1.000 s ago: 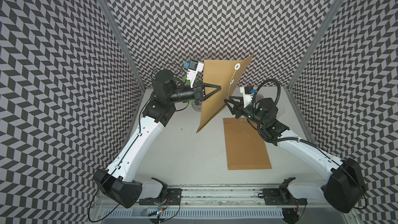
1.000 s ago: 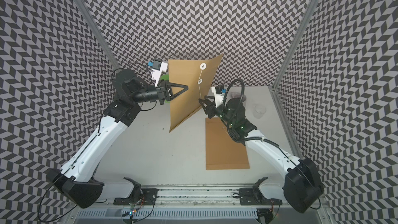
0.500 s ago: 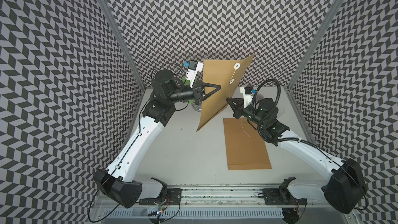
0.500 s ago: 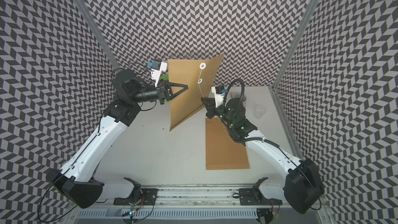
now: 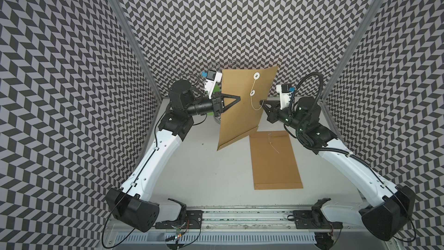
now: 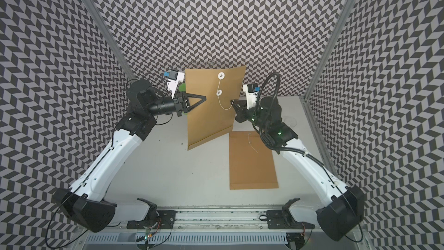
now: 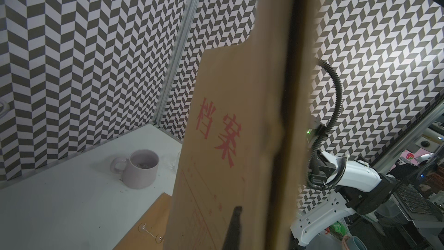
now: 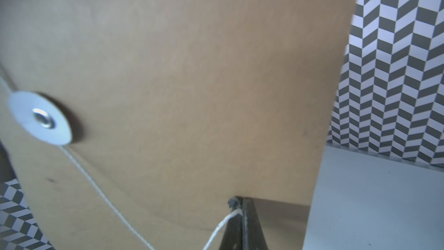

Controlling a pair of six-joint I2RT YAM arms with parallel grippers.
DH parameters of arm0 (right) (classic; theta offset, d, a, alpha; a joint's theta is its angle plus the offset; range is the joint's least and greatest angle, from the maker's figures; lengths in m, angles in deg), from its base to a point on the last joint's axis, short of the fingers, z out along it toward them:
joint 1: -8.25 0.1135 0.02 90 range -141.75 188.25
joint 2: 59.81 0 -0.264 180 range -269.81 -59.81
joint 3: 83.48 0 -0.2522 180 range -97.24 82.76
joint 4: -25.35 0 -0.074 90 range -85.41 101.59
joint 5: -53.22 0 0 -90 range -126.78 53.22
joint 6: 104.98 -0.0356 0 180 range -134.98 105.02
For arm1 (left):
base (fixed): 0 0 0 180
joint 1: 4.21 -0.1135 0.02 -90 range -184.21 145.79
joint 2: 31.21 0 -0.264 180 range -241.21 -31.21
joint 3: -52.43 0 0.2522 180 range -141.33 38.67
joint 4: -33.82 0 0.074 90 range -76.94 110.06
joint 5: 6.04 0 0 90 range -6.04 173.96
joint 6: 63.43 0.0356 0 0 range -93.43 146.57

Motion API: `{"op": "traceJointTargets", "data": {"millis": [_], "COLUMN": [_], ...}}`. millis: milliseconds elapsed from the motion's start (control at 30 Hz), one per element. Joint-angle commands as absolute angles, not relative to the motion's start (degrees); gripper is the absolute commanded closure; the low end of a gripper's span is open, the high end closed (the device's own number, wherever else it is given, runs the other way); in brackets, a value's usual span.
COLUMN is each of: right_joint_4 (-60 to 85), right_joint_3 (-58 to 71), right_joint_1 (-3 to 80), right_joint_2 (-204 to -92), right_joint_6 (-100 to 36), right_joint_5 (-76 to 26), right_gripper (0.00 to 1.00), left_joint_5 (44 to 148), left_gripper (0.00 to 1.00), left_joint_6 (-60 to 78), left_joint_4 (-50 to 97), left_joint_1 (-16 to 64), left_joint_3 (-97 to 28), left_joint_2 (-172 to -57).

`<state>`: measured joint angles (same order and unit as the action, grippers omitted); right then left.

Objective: Close the mouth of the file bag
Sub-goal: Close the file bag.

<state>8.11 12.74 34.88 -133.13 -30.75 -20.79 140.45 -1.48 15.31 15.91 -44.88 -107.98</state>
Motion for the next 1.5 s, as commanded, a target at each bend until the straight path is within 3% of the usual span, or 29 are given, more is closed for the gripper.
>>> {"op": "traceJointTargets", "data": {"millis": [0,467,833,1467], "right_joint_4": [2.38,-4.30,-5.02,-8.52], "right_joint_3": [9.50,-0.68,-2.85,-8.89], "right_joint_1": [32.96,28.31,28.70,30.33], "right_joint_2": [-134.45,-137.10,-135.98,-135.99], "right_joint_6": [-30.10,-28.27,-28.40,-26.66], "right_joint_5": [-21.85,-27.53,-24.65,-29.26], "right_gripper": [1.00,1.00,1.00,1.00], "left_joint_5": [142.34,141.38,139.62,139.30], "left_gripper": [1.00,1.00,1.00,1.00], "left_joint_6": [-1.64,-0.51,0.45,-0.77], "left_joint_4": [17.85,16.57,14.96,15.32], "left_joint_1": [15.64,15.12,14.77,15.01], "left_joint_3": [-44.42,-40.84,-39.64,-37.98], "left_joint_2": [-105.69,-104.68,-104.30,-103.80]}}
